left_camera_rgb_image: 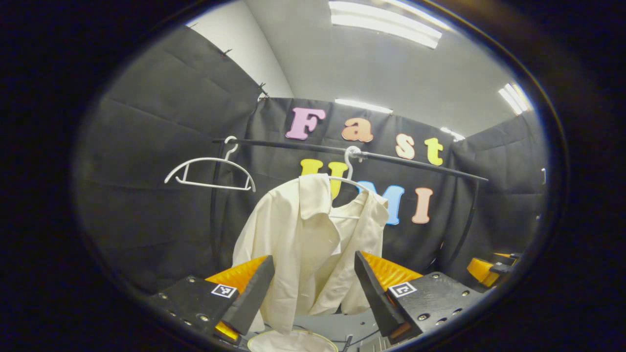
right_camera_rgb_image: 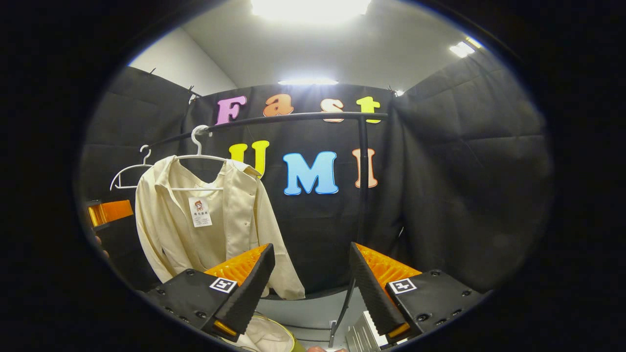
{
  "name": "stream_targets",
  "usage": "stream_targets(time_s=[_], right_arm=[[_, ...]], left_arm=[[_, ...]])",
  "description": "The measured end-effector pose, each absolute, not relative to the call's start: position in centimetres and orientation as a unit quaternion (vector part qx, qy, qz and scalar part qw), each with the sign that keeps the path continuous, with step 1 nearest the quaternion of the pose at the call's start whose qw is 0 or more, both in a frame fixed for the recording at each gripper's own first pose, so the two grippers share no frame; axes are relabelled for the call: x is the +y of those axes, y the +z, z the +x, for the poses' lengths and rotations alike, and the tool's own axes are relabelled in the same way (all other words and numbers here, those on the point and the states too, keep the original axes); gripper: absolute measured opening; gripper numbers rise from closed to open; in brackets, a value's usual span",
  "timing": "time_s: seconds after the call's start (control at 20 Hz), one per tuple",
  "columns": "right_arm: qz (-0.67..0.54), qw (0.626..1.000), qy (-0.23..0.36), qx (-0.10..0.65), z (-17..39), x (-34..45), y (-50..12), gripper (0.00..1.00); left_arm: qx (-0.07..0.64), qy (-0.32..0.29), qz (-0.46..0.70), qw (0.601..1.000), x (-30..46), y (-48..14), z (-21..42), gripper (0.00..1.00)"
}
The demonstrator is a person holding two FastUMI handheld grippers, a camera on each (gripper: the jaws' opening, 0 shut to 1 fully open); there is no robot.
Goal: Grasp the clothes on the hanger with both hands and then place them into the laundry hamper below.
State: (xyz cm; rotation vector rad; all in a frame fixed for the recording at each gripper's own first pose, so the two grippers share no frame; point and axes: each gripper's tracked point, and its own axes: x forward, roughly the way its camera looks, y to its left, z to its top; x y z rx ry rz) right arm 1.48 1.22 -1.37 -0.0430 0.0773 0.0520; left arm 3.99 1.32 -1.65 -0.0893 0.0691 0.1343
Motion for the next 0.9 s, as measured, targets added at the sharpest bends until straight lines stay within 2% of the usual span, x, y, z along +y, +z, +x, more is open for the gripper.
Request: stream_targets(time_s=[0.2, 0.9], right_arm=[[-0.018, 0.998, 0.033, 0.044, 4.5, 1.4, -2.0, 0.96], [-0.014, 0.990, 0.122, 0.069, 16.3, 3.6, -5.4, 0.97]], left_arm=[[0.036, 0.069, -0.039, 0.996, 0.0, -1.0, 7.5, 0.96], [0.031, 0.222, 0.014, 0.975, 3.1, -2.1, 20.9, 0.95]])
